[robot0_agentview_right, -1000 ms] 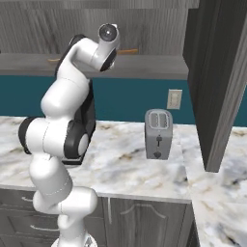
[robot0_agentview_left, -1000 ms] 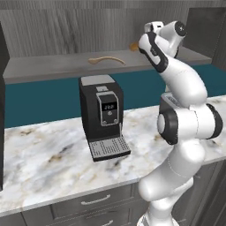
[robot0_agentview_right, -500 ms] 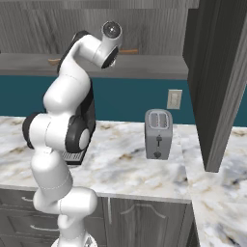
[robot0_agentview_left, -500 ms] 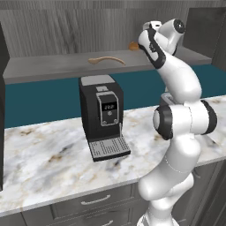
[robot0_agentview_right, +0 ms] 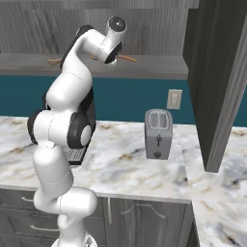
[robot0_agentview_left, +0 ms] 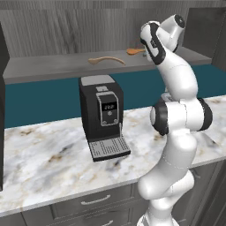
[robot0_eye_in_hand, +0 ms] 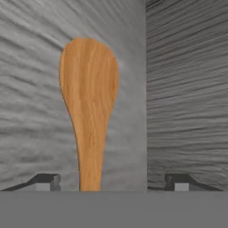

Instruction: Organize the utensils by type. Pick up the wooden spoons from the counter and place them in the open cabinet. Then pick up the metallic utensils from the counter and place them in the open drawer.

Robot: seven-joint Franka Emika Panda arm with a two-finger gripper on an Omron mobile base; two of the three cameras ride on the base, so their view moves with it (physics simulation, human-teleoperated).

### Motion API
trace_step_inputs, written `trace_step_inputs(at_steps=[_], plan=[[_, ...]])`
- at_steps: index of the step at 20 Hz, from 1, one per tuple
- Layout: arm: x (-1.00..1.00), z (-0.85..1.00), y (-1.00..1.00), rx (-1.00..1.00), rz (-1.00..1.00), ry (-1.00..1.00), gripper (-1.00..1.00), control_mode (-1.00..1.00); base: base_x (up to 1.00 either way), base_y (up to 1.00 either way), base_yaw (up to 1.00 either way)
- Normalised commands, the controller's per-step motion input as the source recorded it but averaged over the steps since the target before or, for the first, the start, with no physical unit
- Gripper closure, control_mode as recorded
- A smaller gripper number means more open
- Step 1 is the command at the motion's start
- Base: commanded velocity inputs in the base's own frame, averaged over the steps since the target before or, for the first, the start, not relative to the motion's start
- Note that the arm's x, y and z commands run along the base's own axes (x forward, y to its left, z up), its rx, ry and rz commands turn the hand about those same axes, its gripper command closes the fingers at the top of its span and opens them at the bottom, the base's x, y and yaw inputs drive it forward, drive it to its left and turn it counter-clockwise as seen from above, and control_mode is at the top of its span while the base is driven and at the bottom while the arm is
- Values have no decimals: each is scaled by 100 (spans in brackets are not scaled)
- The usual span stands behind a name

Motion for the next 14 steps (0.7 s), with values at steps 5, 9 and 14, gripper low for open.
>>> trace_step_inputs(at_steps=[5, 9, 14], plan=[[0, -27, 0, 7, 8, 8, -100, -100, 0, 0, 0], [0, -26, 0, 6, 7, 10, -100, -100, 0, 0, 0], [2, -21, 0, 5, 6, 9, -100, -100, 0, 0, 0]])
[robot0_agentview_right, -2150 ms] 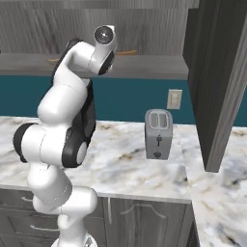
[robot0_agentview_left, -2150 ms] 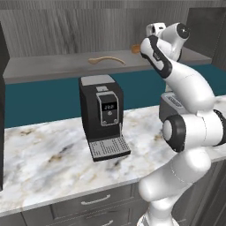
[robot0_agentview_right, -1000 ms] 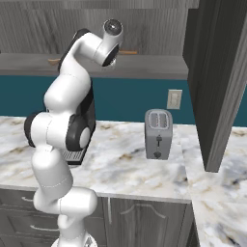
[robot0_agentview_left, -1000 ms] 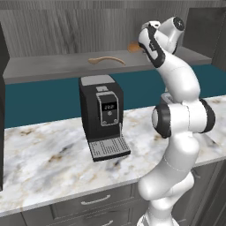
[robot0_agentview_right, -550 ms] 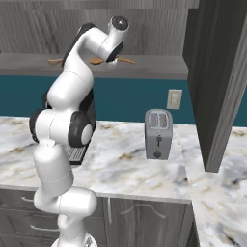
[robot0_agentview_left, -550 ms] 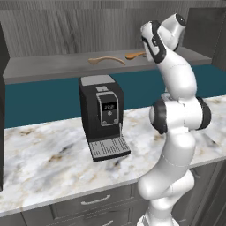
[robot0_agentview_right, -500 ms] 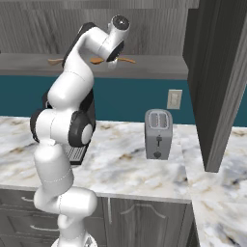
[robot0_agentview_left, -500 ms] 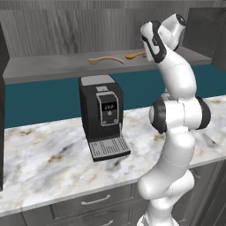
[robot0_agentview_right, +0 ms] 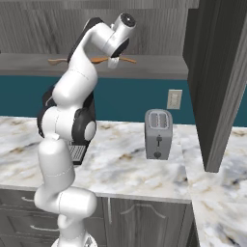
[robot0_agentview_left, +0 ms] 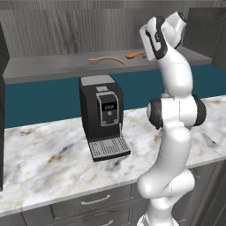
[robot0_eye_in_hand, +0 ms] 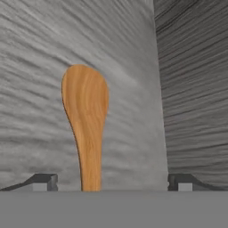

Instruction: Organize the utensils by type. Pick up the wooden spoons from the counter and place them in the open cabinet. Then pick up the metallic utensils from the counter and place them in the open drawer.

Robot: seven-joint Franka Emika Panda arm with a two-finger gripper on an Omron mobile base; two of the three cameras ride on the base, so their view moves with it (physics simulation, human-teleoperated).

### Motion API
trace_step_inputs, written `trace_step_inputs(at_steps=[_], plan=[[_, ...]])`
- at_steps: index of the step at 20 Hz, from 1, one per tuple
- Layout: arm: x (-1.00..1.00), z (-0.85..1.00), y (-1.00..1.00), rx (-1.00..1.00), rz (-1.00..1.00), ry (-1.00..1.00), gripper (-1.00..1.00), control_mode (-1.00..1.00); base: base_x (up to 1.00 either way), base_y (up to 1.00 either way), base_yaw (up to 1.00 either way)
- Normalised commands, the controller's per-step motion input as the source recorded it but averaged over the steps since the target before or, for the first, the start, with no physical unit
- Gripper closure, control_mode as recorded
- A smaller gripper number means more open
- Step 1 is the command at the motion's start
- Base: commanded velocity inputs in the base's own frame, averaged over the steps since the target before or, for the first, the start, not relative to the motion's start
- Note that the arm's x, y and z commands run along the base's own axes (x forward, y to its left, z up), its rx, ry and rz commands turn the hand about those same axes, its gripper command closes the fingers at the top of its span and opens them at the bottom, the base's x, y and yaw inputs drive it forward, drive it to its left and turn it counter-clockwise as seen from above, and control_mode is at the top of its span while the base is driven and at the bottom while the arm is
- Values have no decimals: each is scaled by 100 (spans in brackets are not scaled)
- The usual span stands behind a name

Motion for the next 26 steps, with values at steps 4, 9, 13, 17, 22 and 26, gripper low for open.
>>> trace_step_inputs(at_steps=[4, 9, 13, 17, 22, 26], plan=[[-12, -16, 0, 3, 6, 3, -100, -100, 0, 0, 0], [-37, -8, 0, 0, 2, -1, -100, -100, 0, 0, 0], [-43, -2, 0, 0, 0, -7, -100, -100, 0, 0, 0], [-51, -2, 5, 0, 0, -3, -100, -100, 0, 0, 0], [-64, -6, 18, 0, -2, 0, -100, -100, 0, 0, 0], [-74, -9, 21, 0, -5, 0, -100, -100, 0, 0, 0]])
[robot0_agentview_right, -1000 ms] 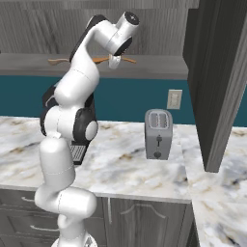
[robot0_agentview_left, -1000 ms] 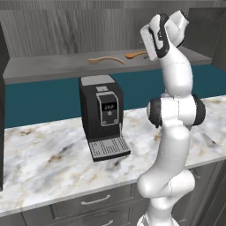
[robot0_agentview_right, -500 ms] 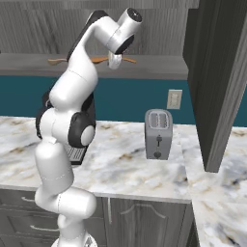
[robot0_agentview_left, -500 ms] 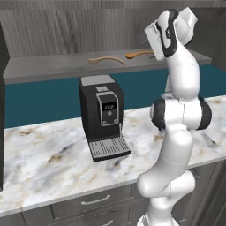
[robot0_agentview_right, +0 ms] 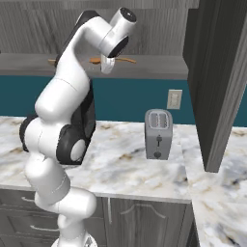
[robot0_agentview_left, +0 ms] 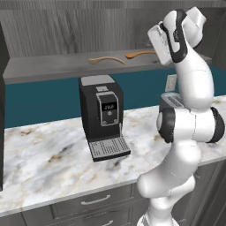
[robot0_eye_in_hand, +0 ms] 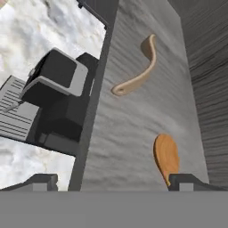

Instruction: Organize the utensils by type. Pick up the wooden spoons from the counter and place them in the open cabinet. Then pick up the metallic utensils from the counter and place them in the open drawer.

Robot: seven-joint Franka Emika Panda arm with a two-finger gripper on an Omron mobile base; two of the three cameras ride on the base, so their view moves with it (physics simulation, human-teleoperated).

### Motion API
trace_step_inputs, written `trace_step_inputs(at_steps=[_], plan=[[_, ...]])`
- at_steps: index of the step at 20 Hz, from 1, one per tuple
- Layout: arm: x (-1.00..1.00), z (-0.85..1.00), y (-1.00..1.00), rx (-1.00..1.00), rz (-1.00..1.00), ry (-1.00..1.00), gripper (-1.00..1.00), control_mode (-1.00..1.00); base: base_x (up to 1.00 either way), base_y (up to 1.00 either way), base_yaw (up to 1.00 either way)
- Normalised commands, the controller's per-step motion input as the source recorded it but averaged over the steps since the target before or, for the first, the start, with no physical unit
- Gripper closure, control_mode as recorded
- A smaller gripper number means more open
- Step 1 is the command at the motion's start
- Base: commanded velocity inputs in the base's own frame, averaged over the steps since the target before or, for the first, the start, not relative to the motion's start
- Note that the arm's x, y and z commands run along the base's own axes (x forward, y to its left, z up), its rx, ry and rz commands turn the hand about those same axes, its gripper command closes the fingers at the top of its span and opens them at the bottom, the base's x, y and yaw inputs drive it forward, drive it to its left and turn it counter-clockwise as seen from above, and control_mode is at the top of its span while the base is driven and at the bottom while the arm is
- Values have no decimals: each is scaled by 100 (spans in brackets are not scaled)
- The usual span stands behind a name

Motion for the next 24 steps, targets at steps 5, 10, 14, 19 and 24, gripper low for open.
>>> trace_step_inputs(at_steps=[5, 10, 14, 19, 24], plan=[[-79, -9, 17, 11, -10, 0, -100, -100, 0, 0, 0], [-85, -14, 4, 12, -25, 0, -100, -100, 0, 0, 0], [-83, -27, 5, 8, -48, 16, -100, -100, 0, 0, 0], [-69, -26, 7, 18, -58, 27, -100, -100, 0, 0, 0], [-53, -29, 0, 22, -48, 39, -100, -100, 0, 0, 0]])
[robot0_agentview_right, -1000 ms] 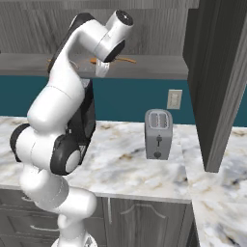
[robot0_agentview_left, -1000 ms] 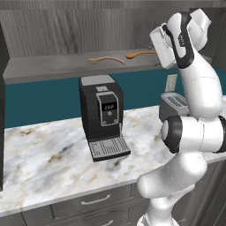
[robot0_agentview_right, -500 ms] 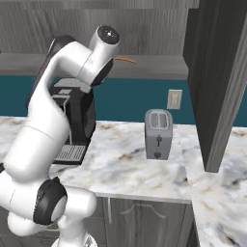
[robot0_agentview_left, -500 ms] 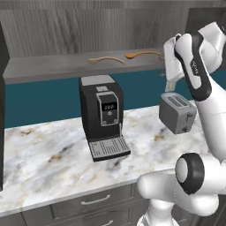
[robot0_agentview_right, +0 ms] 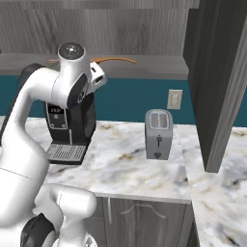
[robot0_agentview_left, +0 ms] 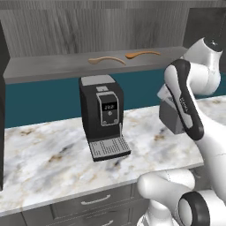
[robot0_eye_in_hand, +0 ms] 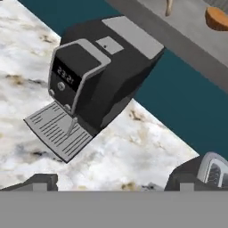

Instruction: Organize the utensils by type. Pick up the wooden spoons from the counter and place them in the open cabinet. Then pick up the metallic utensils from the counter and place them in the open drawer.

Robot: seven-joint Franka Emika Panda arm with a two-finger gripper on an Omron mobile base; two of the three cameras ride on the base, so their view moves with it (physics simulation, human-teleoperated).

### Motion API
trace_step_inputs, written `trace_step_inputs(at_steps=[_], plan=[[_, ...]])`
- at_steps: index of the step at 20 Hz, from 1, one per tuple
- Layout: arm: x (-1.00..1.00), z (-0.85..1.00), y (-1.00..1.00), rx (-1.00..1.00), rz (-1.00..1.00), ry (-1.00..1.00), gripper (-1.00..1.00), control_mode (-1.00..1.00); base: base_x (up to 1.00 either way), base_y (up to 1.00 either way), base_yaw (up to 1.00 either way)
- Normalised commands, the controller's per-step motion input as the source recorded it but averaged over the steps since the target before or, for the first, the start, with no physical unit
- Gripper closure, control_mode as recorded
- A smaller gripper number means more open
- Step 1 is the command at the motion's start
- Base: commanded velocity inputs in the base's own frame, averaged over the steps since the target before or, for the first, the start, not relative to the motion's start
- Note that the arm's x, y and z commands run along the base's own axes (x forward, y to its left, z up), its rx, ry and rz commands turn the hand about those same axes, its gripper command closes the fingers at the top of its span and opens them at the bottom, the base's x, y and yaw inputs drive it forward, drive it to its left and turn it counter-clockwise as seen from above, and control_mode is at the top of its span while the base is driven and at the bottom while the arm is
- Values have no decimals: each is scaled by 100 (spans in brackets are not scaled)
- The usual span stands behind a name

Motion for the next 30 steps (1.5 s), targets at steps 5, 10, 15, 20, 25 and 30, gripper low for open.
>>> trace_step_inputs(at_steps=[5, 10, 15, 20, 25, 30], plan=[[-46, -31, 0, 23, -39, 35, -100, -100, 0, 0, 0], [-41, -43, 0, 19, -36, 30, -100, -100, 0, 0, 0], [-42, -52, 0, 6, -33, 16, -100, -100, 0, 0, 0], [-20, -58, 4, 0, -29, 6, -100, -100, 0, 0, 0], [-1, -40, 8, 0, -19, 0, -100, -100, 0, 0, 0], [0, 0, 0, 0, 0, 0, -100, -100, 0, 0, 0]])
